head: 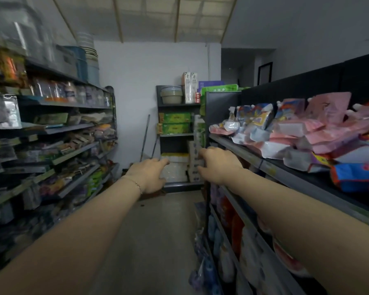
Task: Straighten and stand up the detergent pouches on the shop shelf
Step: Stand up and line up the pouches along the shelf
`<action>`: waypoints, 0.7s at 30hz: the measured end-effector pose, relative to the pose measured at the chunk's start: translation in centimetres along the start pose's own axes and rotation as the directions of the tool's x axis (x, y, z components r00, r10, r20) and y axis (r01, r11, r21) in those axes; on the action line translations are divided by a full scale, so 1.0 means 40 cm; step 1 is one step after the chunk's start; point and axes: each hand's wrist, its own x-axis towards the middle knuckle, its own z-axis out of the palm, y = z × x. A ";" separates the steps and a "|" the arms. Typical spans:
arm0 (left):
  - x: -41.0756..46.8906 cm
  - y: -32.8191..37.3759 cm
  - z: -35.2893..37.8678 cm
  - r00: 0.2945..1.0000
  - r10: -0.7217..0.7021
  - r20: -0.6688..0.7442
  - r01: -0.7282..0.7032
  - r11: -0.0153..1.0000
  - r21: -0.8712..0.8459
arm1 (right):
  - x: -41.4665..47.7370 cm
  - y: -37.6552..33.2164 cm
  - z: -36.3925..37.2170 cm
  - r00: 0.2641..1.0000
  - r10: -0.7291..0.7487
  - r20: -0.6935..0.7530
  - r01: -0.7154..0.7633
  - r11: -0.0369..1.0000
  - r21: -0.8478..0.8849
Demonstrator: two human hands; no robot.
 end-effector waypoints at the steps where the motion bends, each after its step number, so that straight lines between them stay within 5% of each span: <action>1: 0.032 -0.016 0.015 1.000 -0.001 0.003 0.001 1.000 0.001 | 0.031 0.007 0.015 1.000 0.002 0.001 -0.002 1.000 0.003; 21: 0.638 -0.151 0.280 0.998 0.028 0.062 -0.028 1.000 0.005 | 0.582 0.268 0.346 0.999 0.027 0.040 -0.028 0.999 0.019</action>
